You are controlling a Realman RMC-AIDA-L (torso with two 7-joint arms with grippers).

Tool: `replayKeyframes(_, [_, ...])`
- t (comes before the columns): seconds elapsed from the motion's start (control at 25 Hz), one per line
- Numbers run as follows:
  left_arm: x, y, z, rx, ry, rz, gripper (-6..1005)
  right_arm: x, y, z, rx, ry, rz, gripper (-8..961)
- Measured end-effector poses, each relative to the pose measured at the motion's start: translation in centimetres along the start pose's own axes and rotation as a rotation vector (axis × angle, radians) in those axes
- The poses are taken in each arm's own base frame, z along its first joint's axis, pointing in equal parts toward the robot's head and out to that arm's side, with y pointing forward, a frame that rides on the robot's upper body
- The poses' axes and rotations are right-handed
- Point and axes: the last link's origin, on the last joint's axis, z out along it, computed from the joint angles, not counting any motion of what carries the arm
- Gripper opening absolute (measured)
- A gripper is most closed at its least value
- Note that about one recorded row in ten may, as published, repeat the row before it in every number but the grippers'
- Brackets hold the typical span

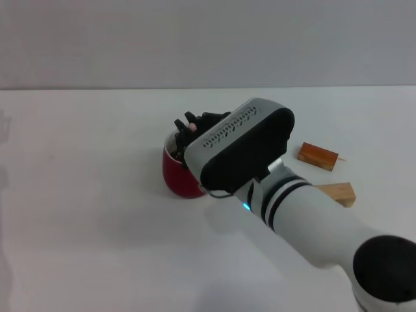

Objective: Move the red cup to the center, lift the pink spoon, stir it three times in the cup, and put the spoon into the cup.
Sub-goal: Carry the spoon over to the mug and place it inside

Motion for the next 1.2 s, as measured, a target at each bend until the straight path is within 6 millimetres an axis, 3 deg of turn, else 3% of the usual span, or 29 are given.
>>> replayKeyframes(0.24, [0.0, 0.0, 0.0, 0.000, 0.001, 0.000, 843, 0.2, -0.5, 0.2, 0.018, 0.006, -0.006, 169])
replayKeyframes(0.68, [0.0, 0.1, 0.0, -0.001, 0.001, -0.002, 843, 0.3, 1.0, -1.0, -0.024, -0.004, 0.001, 177])
replayKeyframes(0.92, [0.1, 0.1, 0.1, -0.001, 0.003, -0.003, 843, -0.5, 1.3, -0.5, -0.038, -0.021, -0.016, 182])
replayKeyframes(1.2, [0.2, 0.2, 0.2, -0.003, 0.005, -0.005, 843, -0.8, 0.2, 0.5, -0.013, -0.020, -0.043, 187])
